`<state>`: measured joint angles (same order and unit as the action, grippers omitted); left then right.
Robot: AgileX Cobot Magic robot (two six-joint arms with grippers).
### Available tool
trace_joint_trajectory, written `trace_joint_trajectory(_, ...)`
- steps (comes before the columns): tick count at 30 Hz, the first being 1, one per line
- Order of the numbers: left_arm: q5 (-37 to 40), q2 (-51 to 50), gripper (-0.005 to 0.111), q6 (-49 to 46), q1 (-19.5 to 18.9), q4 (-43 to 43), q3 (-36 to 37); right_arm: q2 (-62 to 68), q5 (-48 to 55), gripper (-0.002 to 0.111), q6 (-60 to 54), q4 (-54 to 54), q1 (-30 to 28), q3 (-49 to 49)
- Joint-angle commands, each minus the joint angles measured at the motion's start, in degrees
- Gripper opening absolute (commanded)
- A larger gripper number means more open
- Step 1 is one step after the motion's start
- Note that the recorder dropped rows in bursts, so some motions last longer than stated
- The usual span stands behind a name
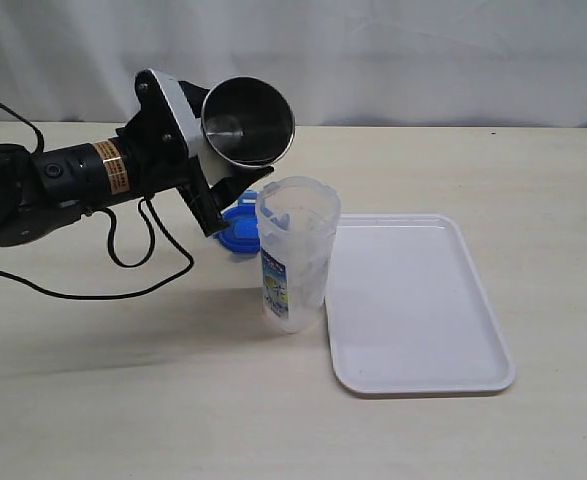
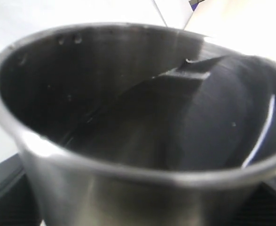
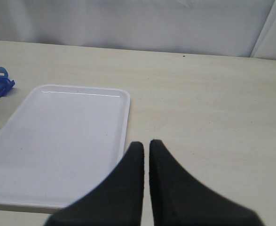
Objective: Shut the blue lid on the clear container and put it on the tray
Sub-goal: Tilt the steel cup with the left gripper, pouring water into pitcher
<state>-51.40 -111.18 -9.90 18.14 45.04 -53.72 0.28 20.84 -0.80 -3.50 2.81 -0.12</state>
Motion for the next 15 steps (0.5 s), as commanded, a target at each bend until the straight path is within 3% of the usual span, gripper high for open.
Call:
trace_joint_trajectory(1,-5.06,1.35,0.000,-2.48,0.20,-2.38,-1.09,-0.28,-0.64,0.005,0.12,-0.08,-0.21,0.12)
trace_joint_trajectory(15,-4.43,1.35,0.000,-7.25,1.77,-4.48,-1.09,-0.28,-0.64,0.005,0.12,-0.08,-0.21,0.12)
